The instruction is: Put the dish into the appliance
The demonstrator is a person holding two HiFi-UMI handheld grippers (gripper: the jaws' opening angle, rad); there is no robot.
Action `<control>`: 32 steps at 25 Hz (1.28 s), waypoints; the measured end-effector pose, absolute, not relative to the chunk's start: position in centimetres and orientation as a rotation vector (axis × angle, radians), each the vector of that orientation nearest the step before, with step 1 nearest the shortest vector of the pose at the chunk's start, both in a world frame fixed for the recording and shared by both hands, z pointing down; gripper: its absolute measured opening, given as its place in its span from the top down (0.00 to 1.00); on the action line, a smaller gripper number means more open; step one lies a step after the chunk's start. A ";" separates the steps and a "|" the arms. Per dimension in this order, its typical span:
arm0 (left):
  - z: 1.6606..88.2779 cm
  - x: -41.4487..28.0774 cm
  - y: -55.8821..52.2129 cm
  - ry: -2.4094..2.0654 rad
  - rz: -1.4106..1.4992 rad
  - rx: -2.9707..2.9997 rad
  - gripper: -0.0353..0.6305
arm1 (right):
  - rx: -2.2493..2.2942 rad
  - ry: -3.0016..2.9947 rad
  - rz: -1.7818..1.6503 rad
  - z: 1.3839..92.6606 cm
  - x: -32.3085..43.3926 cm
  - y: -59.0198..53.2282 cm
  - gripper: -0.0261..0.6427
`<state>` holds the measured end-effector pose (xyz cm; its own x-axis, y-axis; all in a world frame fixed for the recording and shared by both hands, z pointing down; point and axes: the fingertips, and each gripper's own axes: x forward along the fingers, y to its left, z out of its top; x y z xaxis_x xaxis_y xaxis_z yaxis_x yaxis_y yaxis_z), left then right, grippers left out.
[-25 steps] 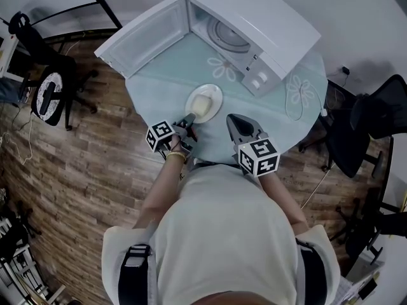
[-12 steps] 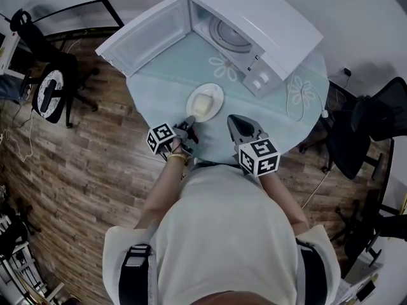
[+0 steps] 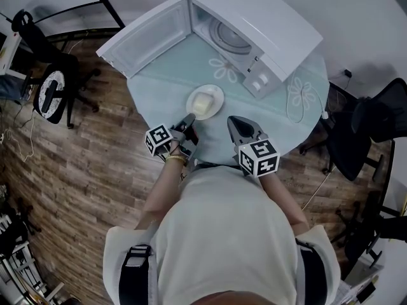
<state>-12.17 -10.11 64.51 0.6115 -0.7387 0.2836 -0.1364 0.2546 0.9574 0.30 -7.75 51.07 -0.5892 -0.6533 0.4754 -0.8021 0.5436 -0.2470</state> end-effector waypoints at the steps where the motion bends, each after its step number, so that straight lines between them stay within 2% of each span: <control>1: 64.3 -12.2 -10.2 -0.851 -0.493 1.274 0.91 | 1.200 -2.457 0.640 51.1 0.3 -7.8 0.95; 32: 59.7 -11.3 -17.7 -0.720 -0.657 1.374 0.91 | 1.211 -2.418 0.659 52.0 1.5 -11.2 0.95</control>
<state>-11.30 -17.70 59.70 0.6272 -0.7756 0.0709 -0.0011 0.0902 0.9959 1.46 -11.18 52.01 -0.5700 -0.6492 0.5036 -0.8150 0.5247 -0.2461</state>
